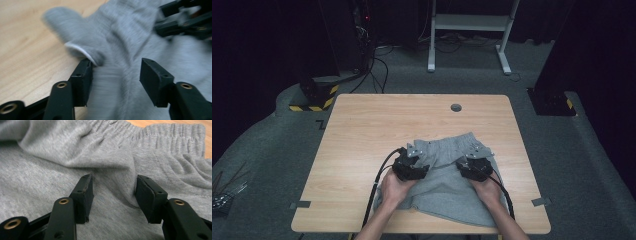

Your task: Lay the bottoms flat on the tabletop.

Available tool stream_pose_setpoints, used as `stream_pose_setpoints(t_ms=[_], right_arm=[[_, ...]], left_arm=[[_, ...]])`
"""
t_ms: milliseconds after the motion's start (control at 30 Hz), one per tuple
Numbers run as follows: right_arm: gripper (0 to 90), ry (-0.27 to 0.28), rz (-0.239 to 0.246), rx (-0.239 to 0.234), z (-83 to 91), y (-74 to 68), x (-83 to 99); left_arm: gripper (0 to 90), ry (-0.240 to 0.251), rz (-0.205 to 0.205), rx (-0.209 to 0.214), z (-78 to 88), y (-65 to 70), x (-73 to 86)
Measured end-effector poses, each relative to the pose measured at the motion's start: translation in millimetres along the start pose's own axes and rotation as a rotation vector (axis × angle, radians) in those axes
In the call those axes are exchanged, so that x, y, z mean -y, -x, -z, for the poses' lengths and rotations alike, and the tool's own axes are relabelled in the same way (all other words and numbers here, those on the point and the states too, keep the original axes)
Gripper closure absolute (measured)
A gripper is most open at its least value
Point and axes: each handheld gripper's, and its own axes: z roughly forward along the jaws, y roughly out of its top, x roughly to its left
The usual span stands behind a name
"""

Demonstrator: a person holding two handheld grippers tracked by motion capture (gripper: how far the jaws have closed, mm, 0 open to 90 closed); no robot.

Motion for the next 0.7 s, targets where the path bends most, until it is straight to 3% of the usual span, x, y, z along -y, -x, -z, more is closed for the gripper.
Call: stream_pose_setpoints(t_ms=[67, 133, 200, 233, 267, 300, 333, 433, 533, 633, 667, 700], right_arm=[[48.5, 0.001, 0.002, 0.002, 0.1, -0.3, 0.0], [48.4, 0.001, 0.002, 0.002, 0.1, -0.4, 0.0], [48.5, 0.001, 0.002, 0.002, 0.1, -0.3, 0.0], [48.5, 0.001, 0.003, 0.002, 0.1, -0.4, 0.0], [48.4, 0.002, 0.005, 0.002, 0.0, -0.3, 0.0], [48.4, 0.0, 0.001, -0.001, 0.1, -0.1, 0.0], [48.4, 0.0, 0.001, -0.001, 0.1, -0.1, 0.0], [48.5, 0.001, 0.005, -0.01, 0.0, 0.0, 0.0], [48.6, 0.002, 0.02, -0.023, -0.3, -0.9, -0.3], [48.4, 0.001, 0.016, -0.044, -1.8, 0.1, -1.6], [48.4, 0.001, 0.016, -0.044, -1.8, 0.1, -1.6], [48.3, -0.001, 0.016, -0.053, -2.2, 1.4, -1.9]], left_arm=[[52.2, -0.075, 0.008, -0.02, -21.3, -3.0, 2.1], [57.1, -0.091, -0.003, -0.029, -25.6, -3.4, 3.0], [70.3, -0.093, -0.015, -0.033, -27.3, -5.4, 2.1], [74.4, -0.101, -0.028, -0.049, -25.6, -7.3, -0.6], [77.5, -0.094, -0.063, -0.108, -20.9, -11.5, -6.3], [78.1, -0.075, -0.072, -0.137, -16.9, -16.0, -9.5], [78.7, -0.075, -0.072, -0.137, -16.9, -16.0, -9.5], [79.0, -0.027, -0.057, -0.212, -5.2, -34.5, -17.7], [78.0, -0.037, -0.014, -0.248, -7.4, -53.3, -16.6], [66.2, -0.087, 0.005, -0.236, -23.7, -57.3, -5.4], [60.5, -0.087, 0.005, -0.236, -23.7, -57.3, -5.4], [60.5, -0.079, 0.009, -0.239, -23.4, -55.4, -3.0]])
